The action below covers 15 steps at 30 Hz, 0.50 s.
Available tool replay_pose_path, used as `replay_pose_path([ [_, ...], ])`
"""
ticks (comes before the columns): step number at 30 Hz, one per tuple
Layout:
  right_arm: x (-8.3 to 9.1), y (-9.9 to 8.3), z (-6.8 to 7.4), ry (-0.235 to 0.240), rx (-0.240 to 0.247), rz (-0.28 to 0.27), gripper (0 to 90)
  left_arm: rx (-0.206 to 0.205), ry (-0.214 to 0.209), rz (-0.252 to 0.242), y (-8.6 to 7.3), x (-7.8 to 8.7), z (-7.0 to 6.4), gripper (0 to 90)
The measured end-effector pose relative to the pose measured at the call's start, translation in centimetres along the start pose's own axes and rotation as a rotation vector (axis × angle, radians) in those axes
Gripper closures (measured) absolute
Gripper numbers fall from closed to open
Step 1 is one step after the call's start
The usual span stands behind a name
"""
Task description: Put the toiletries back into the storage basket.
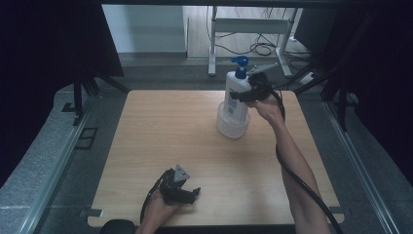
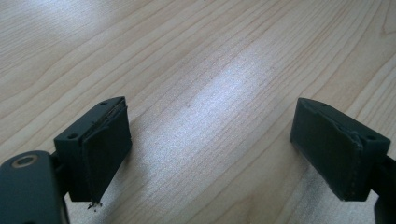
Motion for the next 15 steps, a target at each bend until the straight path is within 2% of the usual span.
replay_pose_path([
  [8,-0.9,-1.9,0.0,0.001,-0.009,0.003,37.5,0.003,0.001,0.001,0.0,0.0,0.0,11.7],
  [15,-1.5,-3.0,0.1,-0.003,0.007,0.016,37.5,0.004,0.001,0.001,0.0,0.0,0.0,11.7],
])
Point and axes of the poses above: each handheld gripper's, and its own axes: x roughly backward along the jaws, y roughly out of its top, z roughly to its left, the point moved 10 cm from there along -x, roughly forward along the jaws, and after that the axes turned 12 degrees about -z, right-handed, at the moved point
